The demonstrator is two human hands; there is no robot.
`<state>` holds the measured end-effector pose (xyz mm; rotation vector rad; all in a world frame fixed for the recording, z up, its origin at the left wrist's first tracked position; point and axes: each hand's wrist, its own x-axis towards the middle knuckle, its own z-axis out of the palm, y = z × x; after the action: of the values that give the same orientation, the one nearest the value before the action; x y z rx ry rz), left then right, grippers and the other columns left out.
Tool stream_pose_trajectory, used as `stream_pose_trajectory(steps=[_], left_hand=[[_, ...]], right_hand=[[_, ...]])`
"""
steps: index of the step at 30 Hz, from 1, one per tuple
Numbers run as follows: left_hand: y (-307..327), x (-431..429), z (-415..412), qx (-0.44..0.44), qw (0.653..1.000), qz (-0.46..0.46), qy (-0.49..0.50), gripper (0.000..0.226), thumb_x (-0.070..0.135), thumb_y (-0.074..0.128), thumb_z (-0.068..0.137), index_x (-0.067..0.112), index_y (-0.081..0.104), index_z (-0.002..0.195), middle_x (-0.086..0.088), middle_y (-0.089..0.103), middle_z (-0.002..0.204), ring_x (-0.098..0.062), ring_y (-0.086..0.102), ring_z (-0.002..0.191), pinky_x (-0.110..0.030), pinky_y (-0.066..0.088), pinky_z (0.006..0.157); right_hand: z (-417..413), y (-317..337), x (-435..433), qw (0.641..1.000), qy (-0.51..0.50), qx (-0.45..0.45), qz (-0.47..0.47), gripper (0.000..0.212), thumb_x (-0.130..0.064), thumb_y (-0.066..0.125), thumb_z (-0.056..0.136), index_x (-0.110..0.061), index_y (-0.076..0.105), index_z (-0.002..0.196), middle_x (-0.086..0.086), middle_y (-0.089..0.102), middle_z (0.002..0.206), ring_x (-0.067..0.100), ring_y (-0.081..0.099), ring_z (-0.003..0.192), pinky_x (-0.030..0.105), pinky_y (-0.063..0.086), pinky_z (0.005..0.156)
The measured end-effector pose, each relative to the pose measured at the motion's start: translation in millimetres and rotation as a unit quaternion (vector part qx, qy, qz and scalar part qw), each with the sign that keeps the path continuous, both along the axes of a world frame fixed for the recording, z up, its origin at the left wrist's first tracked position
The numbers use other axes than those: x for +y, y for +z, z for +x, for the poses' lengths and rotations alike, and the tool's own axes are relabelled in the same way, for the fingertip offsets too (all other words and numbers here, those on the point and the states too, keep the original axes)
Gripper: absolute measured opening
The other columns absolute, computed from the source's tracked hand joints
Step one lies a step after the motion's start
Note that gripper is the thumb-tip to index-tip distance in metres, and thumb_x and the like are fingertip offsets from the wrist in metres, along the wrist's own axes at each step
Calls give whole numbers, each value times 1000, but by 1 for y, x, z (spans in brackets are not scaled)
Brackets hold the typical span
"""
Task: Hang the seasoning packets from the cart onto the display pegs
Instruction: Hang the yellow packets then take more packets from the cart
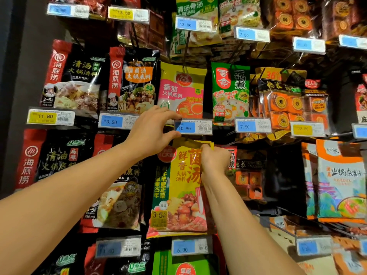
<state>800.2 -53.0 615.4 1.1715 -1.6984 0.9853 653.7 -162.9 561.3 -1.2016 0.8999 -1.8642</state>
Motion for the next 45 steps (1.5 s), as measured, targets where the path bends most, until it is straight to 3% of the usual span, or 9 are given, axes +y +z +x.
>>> stream_pose_trajectory(steps=[4, 7, 10, 12, 21, 29, 32, 36, 45], left_hand=[[0, 1, -1, 8, 1000, 4, 3, 44, 35, 76, 90, 21, 66, 130, 4, 66, 127, -21, 52, 122, -44, 44, 100], [-3, 2, -2, 16, 1000, 10, 10, 45, 36, 75, 90, 22, 65, 132, 5, 66, 128, -21, 52, 123, -45, 45, 101], [-6, -1, -4, 26, 1000, 10, 14, 46, 36, 74, 91, 24, 63, 135, 5, 66, 130, -20, 52, 124, -45, 46, 100], [-8, -3, -6, 28, 999, 3, 18, 46, 36, 72, 93, 24, 62, 136, 5, 66, 130, -19, 51, 123, -40, 45, 95], [-41, 5, -18, 31, 998, -22, 56, 57, 28, 70, 94, 21, 50, 147, -4, 58, 133, -26, 51, 122, -45, 49, 97], [-192, 2, -83, 89, 990, 66, -87, 18, 26, 66, 93, 19, 65, 110, 2, 56, 115, -22, 59, 106, -42, 51, 83], [-264, -6, -131, 156, 961, 173, -147, 20, 34, 60, 90, 24, 66, 105, 8, 62, 104, -17, 63, 97, -38, 51, 82], [-369, -7, -211, 270, 875, 337, -220, 22, 38, 61, 83, 21, 70, 93, 3, 70, 84, -11, 64, 74, -32, 53, 71], [-552, 23, -322, 282, 707, 628, -164, 13, 38, 67, 79, 26, 67, 85, 6, 67, 75, 0, 61, 68, -19, 44, 64]], right_hand=[[-3, -10, -1, 995, -24, 41, -90, 42, -11, 63, 95, -18, 45, 57, -2, 44, 57, 19, 40, 54, 32, 29, 57], [-9, -25, 8, 986, -36, 73, -147, 15, -28, 68, 97, -19, 57, 100, -4, 62, 87, 22, 62, 84, 34, 43, 73], [-19, -53, 17, 966, -47, 185, -176, 74, -41, 77, 89, -28, 32, 147, 2, 50, 145, 17, 50, 127, 39, 44, 100], [-23, -69, 19, 938, -76, 272, -199, 82, -47, 75, 89, -34, 27, 153, -3, 35, 156, 12, 47, 127, 37, 45, 95], [-37, -76, 18, 911, -97, 359, -176, 66, -47, 72, 92, -32, 40, 148, 0, 46, 134, 23, 60, 108, 34, 44, 77], [-142, -183, 46, 930, -63, 323, -166, 31, -18, 76, 89, -29, 64, 116, -9, 53, 110, 5, 63, 85, 27, 53, 73], [-199, -242, 68, 937, -28, 334, -101, 23, -11, 76, 89, -27, 66, 102, -4, 59, 104, 5, 62, 80, 10, 45, 67], [-279, -337, 92, 947, -6, 318, 43, 9, -25, 77, 82, -26, 70, 87, -10, 66, 81, 2, 61, 67, 16, 49, 65], [-408, -520, 144, 906, 14, 284, 314, 12, 5, 75, 85, -3, 74, 94, 10, 71, 81, -2, 60, 63, 20, 50, 71]])
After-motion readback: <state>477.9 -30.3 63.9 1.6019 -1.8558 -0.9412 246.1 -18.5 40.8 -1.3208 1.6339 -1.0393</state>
